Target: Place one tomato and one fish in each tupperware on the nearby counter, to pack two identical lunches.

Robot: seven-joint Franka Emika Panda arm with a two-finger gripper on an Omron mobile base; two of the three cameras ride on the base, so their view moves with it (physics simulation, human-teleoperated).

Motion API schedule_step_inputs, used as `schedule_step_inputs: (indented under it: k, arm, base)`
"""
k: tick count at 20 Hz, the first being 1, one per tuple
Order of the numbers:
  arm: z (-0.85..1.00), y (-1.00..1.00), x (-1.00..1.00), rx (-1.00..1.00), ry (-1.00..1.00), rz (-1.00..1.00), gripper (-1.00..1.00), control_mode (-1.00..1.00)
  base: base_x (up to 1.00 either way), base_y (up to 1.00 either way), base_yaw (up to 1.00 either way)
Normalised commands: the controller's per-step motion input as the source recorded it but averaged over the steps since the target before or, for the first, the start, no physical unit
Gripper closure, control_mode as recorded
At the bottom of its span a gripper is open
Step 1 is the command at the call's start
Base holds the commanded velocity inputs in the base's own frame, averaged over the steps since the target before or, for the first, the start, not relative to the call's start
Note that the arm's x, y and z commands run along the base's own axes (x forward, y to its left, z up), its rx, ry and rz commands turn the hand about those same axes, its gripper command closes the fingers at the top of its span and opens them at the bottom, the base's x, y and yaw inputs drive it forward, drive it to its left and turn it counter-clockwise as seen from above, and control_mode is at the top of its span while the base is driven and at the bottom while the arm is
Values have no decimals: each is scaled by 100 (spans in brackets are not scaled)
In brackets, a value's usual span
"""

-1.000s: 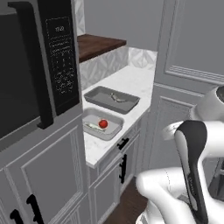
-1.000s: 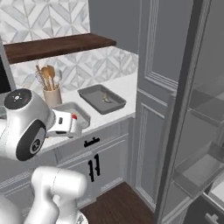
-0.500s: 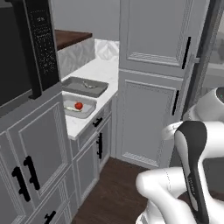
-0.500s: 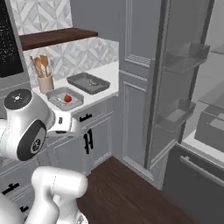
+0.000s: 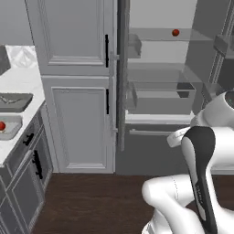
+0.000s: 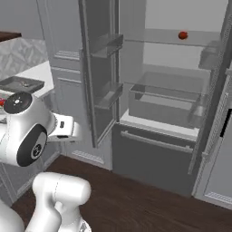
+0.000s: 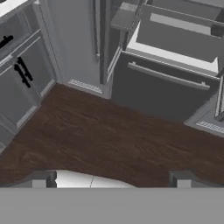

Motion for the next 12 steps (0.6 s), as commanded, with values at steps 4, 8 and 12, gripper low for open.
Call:
schedule_step_inputs:
  k: [4, 8, 12]
  arm:
    - [0, 0, 0, 0, 0, 0, -100, 100]
    - [0, 0, 0, 0, 0, 0, -100, 100]
    - [0, 0, 0, 0, 0, 0, -100, 100]
  base:
    - [7, -67, -59]
    - [89, -14, -28]
    - [95, 1, -6]
